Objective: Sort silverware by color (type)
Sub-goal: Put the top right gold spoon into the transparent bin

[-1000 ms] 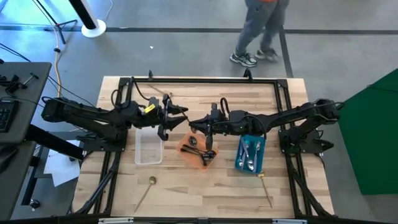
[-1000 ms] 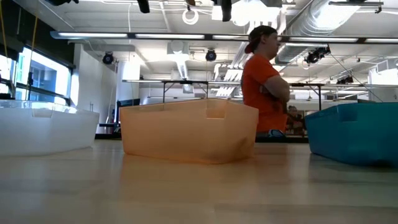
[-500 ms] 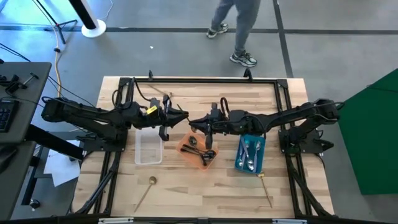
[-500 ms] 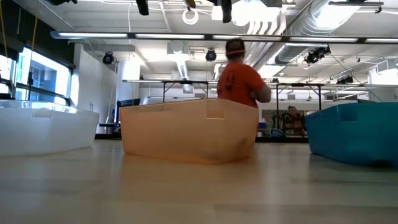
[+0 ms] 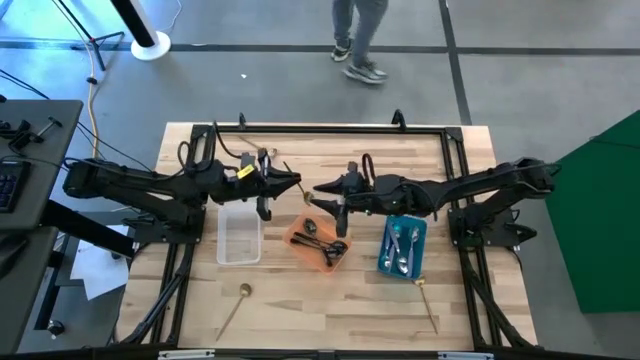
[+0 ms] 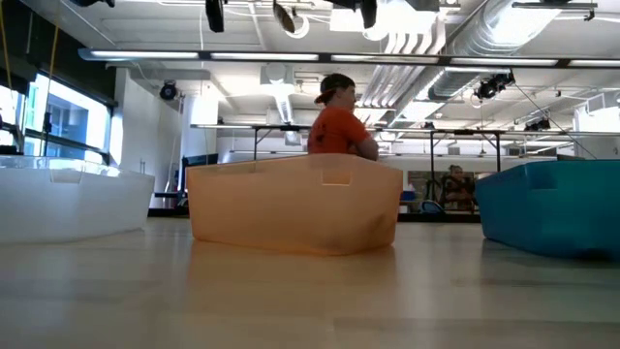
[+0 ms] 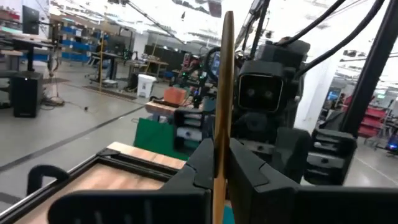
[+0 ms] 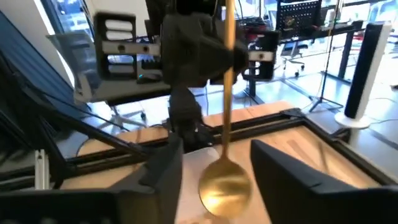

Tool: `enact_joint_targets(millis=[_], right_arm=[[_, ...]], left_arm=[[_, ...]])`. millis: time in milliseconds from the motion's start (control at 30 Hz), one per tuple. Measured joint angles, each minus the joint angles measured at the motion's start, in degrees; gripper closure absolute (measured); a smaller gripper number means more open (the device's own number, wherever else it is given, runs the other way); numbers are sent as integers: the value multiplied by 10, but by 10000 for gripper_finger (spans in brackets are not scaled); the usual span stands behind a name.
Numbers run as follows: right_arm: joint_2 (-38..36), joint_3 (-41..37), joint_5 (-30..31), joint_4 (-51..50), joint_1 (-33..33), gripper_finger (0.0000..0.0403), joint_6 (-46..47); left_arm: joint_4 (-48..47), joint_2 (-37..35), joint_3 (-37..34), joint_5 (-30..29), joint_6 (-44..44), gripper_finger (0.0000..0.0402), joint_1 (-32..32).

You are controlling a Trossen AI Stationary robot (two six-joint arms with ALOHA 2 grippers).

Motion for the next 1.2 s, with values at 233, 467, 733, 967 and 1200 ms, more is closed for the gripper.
enact_joint_targets(millis=[233,467,733,967,1200], right_arm=[[-73,0,23,-125,-14,175,-6],[-122,0,68,-233,-21,167,8],[-123,-1,90,-239,-20,167,10],[-123,-1,101,-239,-20,167,43],[-123,-1,100,-240,-20,167,60]], left_arm=[[-94,-83,0,5,45,396,7],[-230,-214,0,6,29,396,-22],[-354,-299,0,-51,9,396,-106],[-380,-334,0,-114,36,396,-143],[-399,-335,0,-115,28,396,-142]])
